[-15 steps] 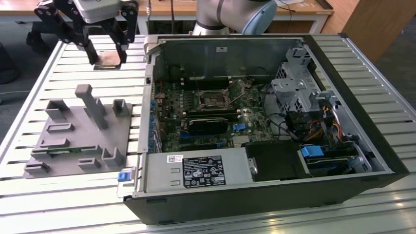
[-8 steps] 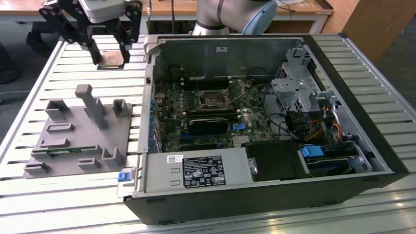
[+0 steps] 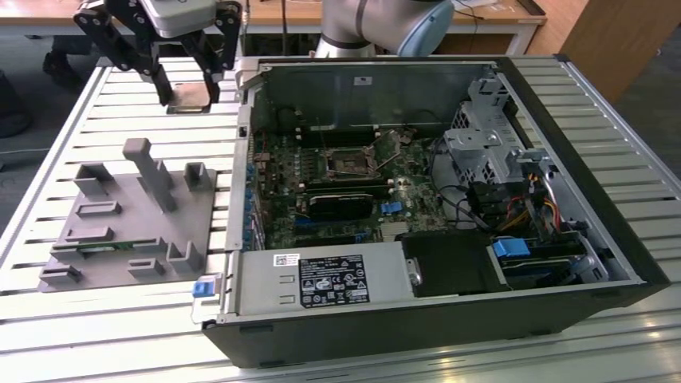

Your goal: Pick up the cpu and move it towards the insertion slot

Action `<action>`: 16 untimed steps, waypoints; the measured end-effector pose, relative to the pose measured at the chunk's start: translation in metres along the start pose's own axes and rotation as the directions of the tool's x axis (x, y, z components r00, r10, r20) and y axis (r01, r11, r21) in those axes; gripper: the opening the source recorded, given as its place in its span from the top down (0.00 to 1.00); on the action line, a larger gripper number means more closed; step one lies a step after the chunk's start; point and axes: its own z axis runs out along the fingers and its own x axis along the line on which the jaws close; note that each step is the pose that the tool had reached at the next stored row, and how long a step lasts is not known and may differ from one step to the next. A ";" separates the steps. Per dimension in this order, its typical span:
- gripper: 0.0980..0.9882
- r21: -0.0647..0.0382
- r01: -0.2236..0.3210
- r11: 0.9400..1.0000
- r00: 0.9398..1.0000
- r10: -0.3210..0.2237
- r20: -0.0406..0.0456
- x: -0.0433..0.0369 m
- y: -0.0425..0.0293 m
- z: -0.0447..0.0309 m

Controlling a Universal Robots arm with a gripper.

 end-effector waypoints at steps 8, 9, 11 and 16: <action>0.51 0.000 0.000 1.000 1.000 0.000 0.000 -0.0074 0.0002 0.0000; 0.51 0.000 0.000 1.000 1.000 0.000 0.000 -0.0082 0.0002 0.0000; 0.51 0.000 0.000 1.000 1.000 0.000 0.000 -0.0098 0.0002 0.0000; 0.51 0.000 0.000 1.000 1.000 0.000 0.000 -0.0133 0.0003 0.0000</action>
